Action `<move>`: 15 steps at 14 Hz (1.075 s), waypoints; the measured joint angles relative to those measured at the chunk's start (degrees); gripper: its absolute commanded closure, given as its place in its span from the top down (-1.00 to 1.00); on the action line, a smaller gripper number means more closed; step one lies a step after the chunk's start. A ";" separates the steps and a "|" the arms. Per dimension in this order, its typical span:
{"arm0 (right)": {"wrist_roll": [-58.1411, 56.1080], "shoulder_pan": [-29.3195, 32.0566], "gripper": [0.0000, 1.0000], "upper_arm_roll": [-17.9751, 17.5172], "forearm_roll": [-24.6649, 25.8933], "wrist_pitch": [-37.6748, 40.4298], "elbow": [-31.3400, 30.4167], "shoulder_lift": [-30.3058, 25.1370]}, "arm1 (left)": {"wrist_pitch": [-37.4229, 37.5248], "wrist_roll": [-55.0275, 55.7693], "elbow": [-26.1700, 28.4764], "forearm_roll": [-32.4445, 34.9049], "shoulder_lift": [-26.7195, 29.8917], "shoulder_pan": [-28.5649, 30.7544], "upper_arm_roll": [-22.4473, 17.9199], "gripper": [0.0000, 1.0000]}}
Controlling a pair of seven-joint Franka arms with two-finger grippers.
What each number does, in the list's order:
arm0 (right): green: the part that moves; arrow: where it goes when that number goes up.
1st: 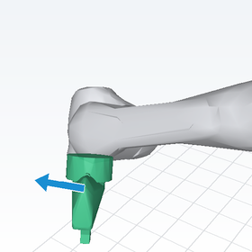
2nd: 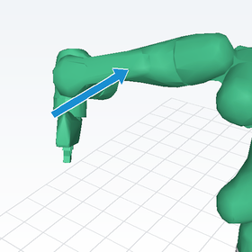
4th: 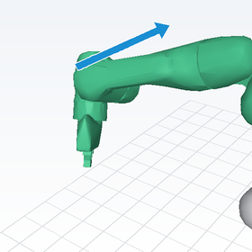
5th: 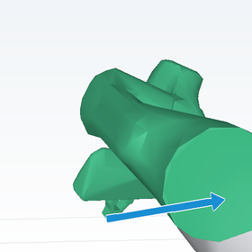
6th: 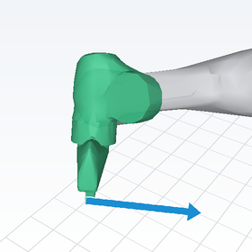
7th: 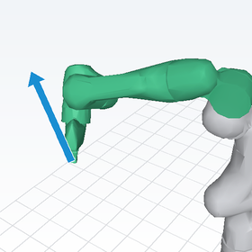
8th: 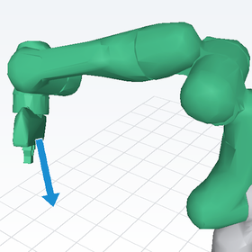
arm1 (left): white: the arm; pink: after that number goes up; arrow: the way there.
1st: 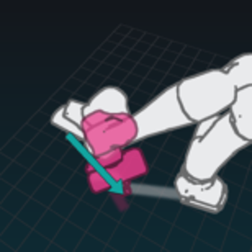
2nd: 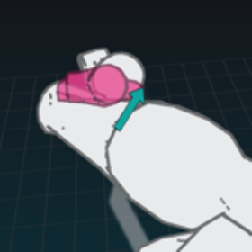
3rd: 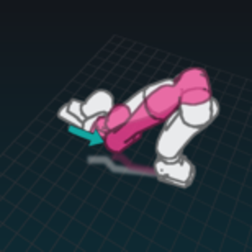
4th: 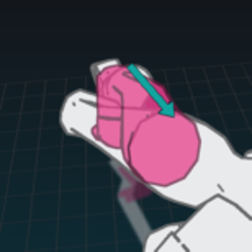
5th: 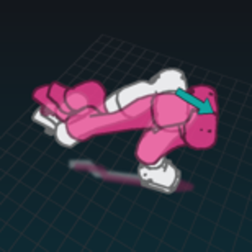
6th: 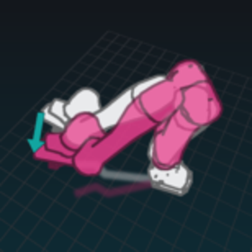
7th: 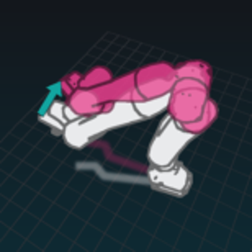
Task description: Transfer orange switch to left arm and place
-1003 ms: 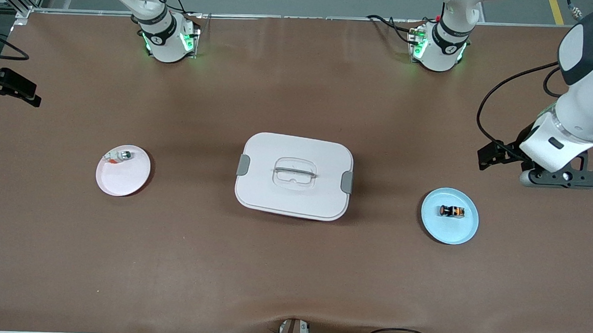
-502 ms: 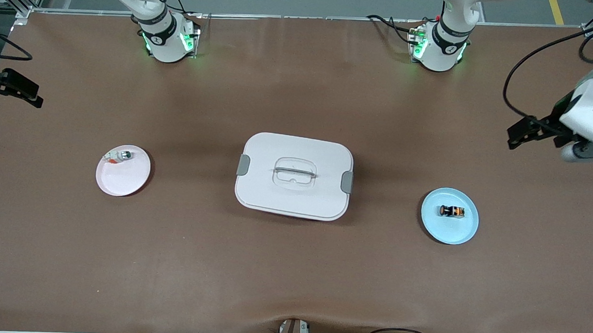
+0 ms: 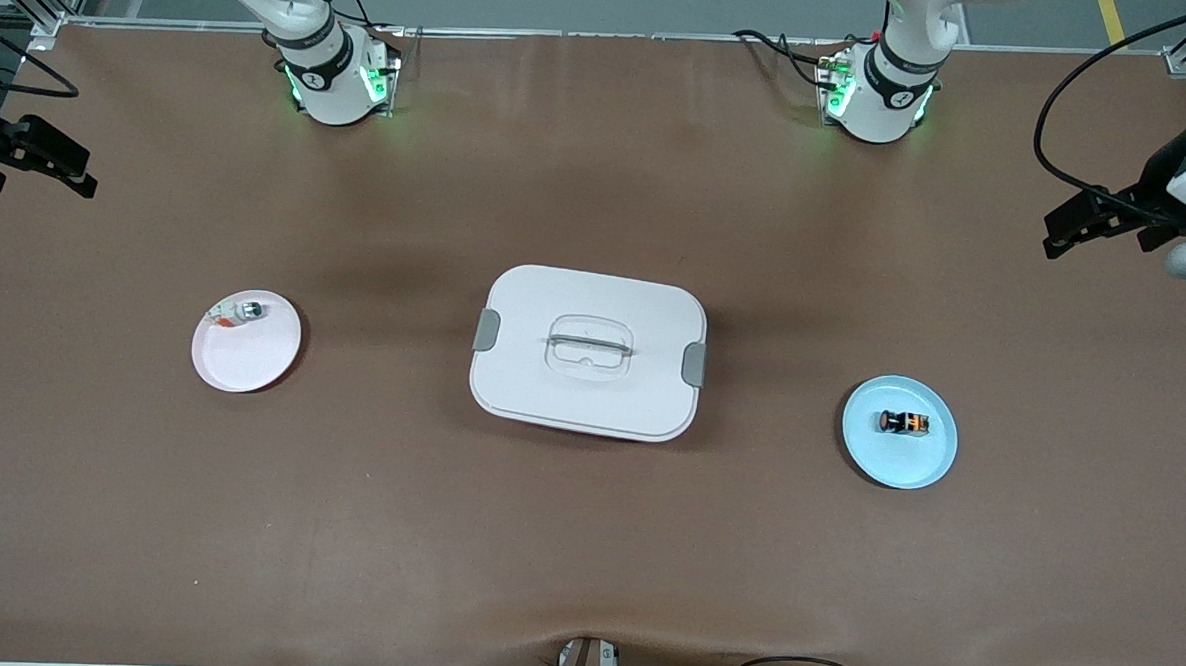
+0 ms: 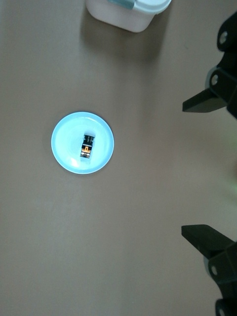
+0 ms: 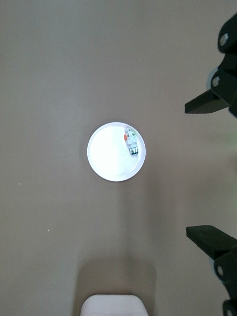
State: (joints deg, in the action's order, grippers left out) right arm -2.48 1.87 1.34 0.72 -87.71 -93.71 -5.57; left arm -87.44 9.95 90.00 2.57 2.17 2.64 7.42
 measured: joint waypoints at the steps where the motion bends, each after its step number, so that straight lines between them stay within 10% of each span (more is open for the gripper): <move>1: 0.01 0.00 1.00 0.00 -0.41 -0.12 -0.03 0.00 | 0.19 0.22 0.01 -0.12 0.59 -0.06 0.17 1.00; 15: 2.21 0.84 1.00 0.13 -3.35 -1.28 -0.31 0.00 | 1.47 0.36 0.60 -1.84 2.92 0.21 0.08 1.00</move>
State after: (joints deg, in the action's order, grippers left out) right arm -0.28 2.71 1.47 -2.62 -88.99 -94.02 -5.57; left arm -85.97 10.31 90.60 0.73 5.09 2.85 7.50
